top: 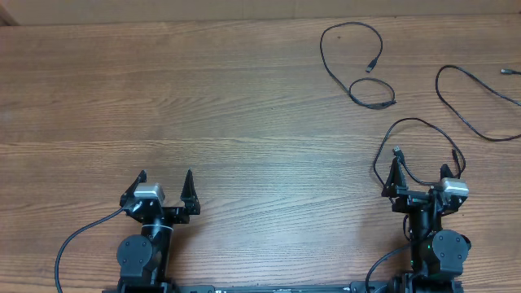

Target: Untangle cables

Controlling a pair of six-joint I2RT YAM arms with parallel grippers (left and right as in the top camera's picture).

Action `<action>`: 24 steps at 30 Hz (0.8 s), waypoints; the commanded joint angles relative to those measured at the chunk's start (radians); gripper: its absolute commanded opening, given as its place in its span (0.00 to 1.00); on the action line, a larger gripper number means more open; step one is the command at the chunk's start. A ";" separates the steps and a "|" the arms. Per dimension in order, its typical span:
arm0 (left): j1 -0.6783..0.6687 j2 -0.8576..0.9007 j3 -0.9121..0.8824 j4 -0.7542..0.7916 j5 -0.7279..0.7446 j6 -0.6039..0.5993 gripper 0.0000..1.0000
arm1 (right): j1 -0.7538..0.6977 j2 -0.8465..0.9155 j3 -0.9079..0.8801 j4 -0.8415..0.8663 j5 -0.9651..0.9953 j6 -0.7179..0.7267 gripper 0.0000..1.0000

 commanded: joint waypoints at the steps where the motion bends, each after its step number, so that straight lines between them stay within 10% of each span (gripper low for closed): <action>1: -0.006 -0.013 -0.007 0.004 0.011 0.019 0.99 | 0.003 -0.012 -0.011 0.002 -0.005 -0.004 1.00; 24: -0.006 -0.013 -0.007 0.003 0.003 0.026 1.00 | 0.003 -0.012 -0.011 0.002 -0.005 -0.004 1.00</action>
